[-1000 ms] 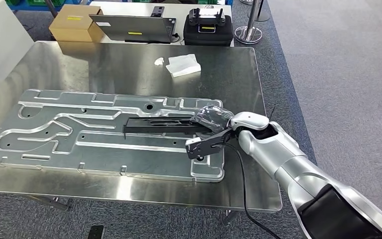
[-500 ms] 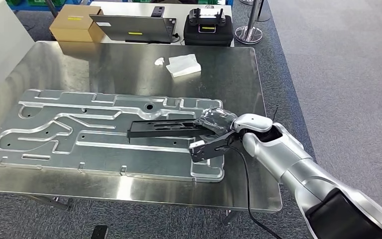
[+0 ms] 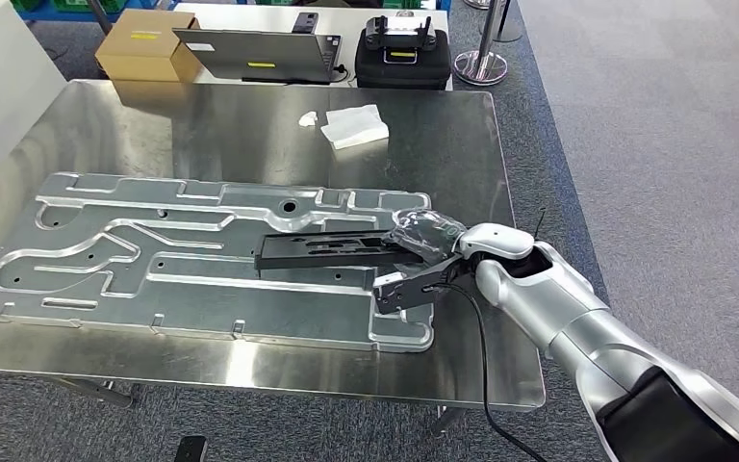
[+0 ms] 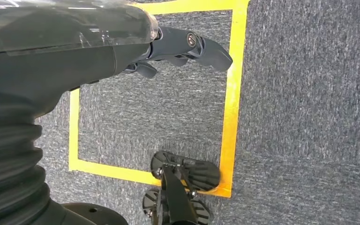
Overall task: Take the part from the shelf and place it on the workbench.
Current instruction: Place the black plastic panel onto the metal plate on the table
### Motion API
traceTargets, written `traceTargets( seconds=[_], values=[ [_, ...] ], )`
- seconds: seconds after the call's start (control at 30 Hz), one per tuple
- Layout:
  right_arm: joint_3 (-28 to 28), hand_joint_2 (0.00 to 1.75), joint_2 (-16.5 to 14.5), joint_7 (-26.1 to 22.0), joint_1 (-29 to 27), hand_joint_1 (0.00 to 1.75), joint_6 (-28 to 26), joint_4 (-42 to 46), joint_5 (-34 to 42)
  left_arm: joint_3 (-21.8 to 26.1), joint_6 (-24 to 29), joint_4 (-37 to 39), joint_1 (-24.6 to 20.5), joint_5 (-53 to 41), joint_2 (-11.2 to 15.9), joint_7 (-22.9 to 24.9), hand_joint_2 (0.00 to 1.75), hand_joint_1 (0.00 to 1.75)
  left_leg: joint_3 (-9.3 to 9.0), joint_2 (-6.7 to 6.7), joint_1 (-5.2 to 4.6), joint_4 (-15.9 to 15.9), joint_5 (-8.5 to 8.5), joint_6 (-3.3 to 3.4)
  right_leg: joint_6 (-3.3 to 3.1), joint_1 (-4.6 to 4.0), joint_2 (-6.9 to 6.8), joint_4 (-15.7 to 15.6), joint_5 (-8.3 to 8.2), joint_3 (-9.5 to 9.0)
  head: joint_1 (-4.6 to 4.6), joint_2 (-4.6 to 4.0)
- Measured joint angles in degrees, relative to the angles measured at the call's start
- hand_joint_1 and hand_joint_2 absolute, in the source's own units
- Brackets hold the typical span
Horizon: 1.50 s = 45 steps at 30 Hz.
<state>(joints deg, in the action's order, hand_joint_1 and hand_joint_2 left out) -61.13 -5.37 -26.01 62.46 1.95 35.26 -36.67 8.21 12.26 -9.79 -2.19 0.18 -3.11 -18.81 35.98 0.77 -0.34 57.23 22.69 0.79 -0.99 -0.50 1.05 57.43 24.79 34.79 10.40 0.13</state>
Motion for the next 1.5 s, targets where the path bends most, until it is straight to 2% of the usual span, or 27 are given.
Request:
traceTargets(
  seconds=[0.17, 0.3, 0.43, 0.57, 0.77, 1.1, 1.27, 1.5],
  values=[
    [1.2, 1.75, 0.0, 0.6, 1.1, 1.75, 0.0, -2.2, 2.0, 0.1, 0.1, 0.0, 0.0, -0.1, 0.0, 0.1, 1.75, 0.0, 0.01, 0.01, 0.0, 0.0, 0.0, 0.0, 0.0, 0.0, -0.01, 0.0, 0.0, -0.01, 0.0, 0.0],
    [1.8, 1.75, -0.5, 2.5, 5.1, 1.75, 1.6, -5.9, 1.4, 0.5, 0.2, 0.0, 0.0, 0.0, 0.0, 0.6, 1.75, 0.0, 0.02, 0.01, -0.01, 0.0, -0.01, 0.0, 0.02, 0.01, 0.0, 0.0, -0.03, -0.01, 0.0, 0.0],
    [1.9, 1.75, -1.9, 5.2, 9.7, 1.75, 2.7, -9.6, 1.1, 1.2, 0.8, 0.0, 0.0, 0.0, 0.0, 0.8, 1.75, 0.0, 0.01, 0.0, -0.01, 0.0, -0.01, 0.0, 0.02, 0.01, 0.0, 0.0, -0.03, 0.0, 0.0, 0.0],
    [2.0, 1.75, -4.0, 6.7, 11.7, 1.75, 2.1, -11.8, 0.9, 1.5, 0.8, 0.0, 0.0, -0.1, 0.0, 0.8, 1.75, 0.0, 0.0, 0.0, 0.0, 0.0, -0.01, 0.0, 0.0, 0.0, 0.01, 0.0, -0.01, 0.01, 0.0, 0.0],
    [2.0, 1.75, -6.3, 7.5, 11.9, 1.75, -0.4, -13.5, 0.1, 1.6, 0.2, 0.0, -0.1, -0.2, 0.0, 0.8, 1.75, 0.0, 0.0, 0.01, 0.01, 0.0, -0.01, -0.01, -0.02, -0.02, 0.0, 0.1, 0.0, 0.01, 0.0, 0.0],
    [2.0, 1.75, -8.1, 7.6, 11.8, 1.75, -0.9, -15.0, -0.5, 1.6, 0.4, 0.0, -0.1, -0.5, 0.2, 1.5, 1.75, 0.0, 0.0, 0.01, -0.01, 0.0, -0.01, 0.0, -0.01, 0.01, 0.0, 0.1, -0.01, 0.0, 0.0, 0.0],
    [2.0, 1.75, -9.6, 7.2, 11.3, 1.75, -0.7, -15.4, -0.9, 1.6, 0.4, 0.0, -0.1, -1.2, 0.2, 1.7, 1.75, 0.0, 0.01, 0.0, -0.01, 0.0, -0.01, 0.0, -0.01, 0.01, 0.0, 0.1, 0.0, 0.0, 0.0, 0.0],
    [1.0, 1.75, -13.1, 7.0, 8.6, 1.75, 1.7, -13.2, -1.2, 1.6, 0.1, 0.0, -0.5, -1.2, 0.2, 1.6, 1.75, 0.0, -0.03, -0.04, 0.01, 0.0, 0.0, -0.02, -0.04, -0.02, 0.04, 0.1, 0.01, 0.01, 0.0, 0.0]
  ],
)
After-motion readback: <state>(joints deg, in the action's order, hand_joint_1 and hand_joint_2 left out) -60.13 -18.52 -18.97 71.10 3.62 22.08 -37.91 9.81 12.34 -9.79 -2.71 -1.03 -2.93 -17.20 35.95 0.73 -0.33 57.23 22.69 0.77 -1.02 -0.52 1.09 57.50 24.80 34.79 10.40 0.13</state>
